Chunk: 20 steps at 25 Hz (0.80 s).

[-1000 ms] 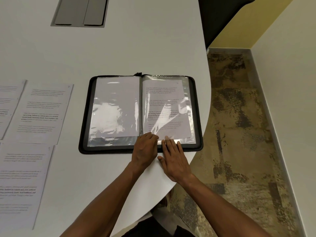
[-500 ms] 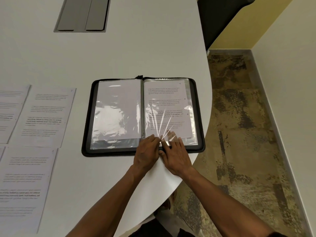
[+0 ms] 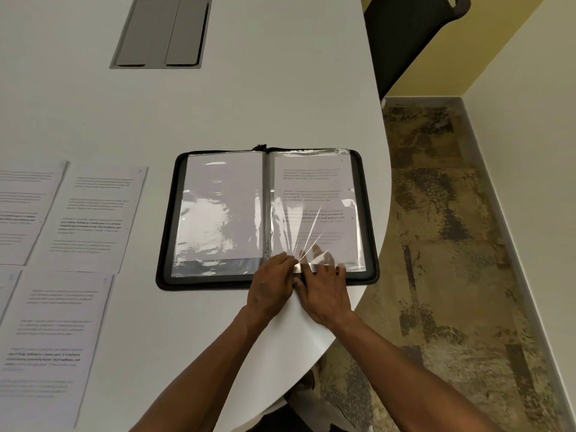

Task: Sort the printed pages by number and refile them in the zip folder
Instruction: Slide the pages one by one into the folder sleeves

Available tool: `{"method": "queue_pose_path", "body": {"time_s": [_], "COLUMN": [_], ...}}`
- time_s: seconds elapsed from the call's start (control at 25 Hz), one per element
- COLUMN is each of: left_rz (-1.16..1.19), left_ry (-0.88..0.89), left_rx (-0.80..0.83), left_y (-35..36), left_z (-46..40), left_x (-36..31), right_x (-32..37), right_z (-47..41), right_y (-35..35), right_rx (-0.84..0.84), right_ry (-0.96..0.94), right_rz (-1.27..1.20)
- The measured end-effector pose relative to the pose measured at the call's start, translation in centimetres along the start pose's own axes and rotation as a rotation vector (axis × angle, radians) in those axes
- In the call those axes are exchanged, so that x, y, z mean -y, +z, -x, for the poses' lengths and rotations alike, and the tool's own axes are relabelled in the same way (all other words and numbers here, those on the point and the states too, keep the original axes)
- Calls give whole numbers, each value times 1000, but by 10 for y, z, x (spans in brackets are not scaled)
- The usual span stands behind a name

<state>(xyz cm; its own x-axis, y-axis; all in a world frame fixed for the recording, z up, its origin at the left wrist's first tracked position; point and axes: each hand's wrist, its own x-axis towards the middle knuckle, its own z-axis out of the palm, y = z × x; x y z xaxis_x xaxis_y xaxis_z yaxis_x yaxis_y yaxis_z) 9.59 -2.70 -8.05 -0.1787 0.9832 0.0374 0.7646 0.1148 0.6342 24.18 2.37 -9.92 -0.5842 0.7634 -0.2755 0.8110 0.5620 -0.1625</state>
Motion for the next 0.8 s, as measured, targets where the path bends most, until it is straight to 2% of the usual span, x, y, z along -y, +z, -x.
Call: {"method": "queue_pose_path", "body": {"time_s": [0.28,0.56,0.64,0.72,0.8], "left_rz": [17,25,21,13,26], "left_ry": [-22,-3,-1,-23,-70], "left_rx": [-2,8,-1,-23,-57], "left_y": [-3,-4,-4,-3,-1], "left_z": [0,1,1,2,2], "left_x": [-2,-2,-2,1,3], "right_x": [6,-6,-7,-12,-19], "right_z": [-22,-1,4,15,25], "right_y": [-5,0,-2,-8,-18], "right_rx": [2,-39,-126,-345,-562], "right_ry": [7,-59,-111,-145,53], "right_rz": [-23,-88,-174,-370,-540]}}
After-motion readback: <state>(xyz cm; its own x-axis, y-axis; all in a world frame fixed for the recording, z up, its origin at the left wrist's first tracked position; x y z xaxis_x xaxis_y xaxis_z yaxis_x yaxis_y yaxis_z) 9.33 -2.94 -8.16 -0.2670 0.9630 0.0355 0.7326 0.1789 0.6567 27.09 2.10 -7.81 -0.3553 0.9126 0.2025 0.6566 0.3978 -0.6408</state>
